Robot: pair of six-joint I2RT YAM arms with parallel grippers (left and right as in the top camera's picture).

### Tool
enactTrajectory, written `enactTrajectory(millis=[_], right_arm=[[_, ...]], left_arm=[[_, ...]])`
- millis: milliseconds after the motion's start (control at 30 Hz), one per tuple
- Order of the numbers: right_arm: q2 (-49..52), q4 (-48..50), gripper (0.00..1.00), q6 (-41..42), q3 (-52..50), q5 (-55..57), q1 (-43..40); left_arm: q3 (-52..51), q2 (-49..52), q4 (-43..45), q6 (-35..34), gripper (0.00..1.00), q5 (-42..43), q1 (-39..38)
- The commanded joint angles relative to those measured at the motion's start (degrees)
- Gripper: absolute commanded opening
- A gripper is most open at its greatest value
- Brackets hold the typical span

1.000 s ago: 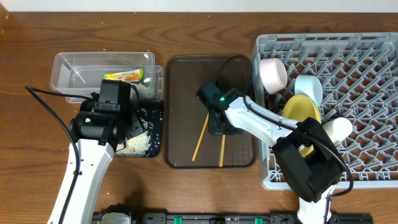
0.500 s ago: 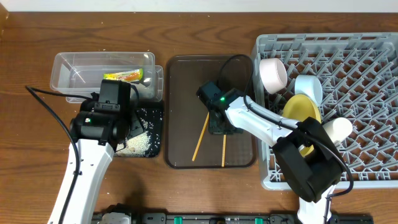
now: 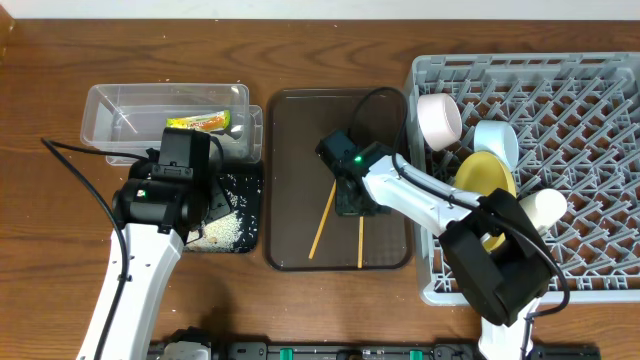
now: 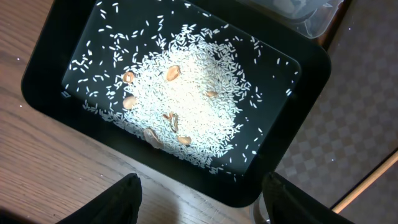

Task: Sort waste into correct bins and load items into the dishwasher rack
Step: 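Grasp one chopstick with the right gripper and lift it, then carry the chopstick to the rack and insert it upright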

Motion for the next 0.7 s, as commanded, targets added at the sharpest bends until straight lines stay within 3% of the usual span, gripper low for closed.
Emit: enactTrajectory(millis=[0, 200, 400, 667], right_arm=[[-4.94, -0.33, 0.01, -4.11, 0.74, -0.13, -0.59], [-16.50, -2.62, 0.01, -13.94, 0.98, -3.28, -4.66], [-26.45, -12.46, 0.01, -24.70, 0.98, -4.81, -10.75], [-27.67, -19.82, 0.01, -32.54, 0.42, -4.42, -21.31]], left_arm=[[-0.24, 0.17, -0.15, 0.74, 0.65, -0.72, 0.28], [-0.24, 0.17, -0.13, 0.74, 0.65, -0.72, 0.28], [-0.24, 0.17, -0.13, 0.74, 0.65, -0.72, 0.28], [-0.24, 0.17, -0.13, 0.74, 0.66, -0.72, 0.28]])
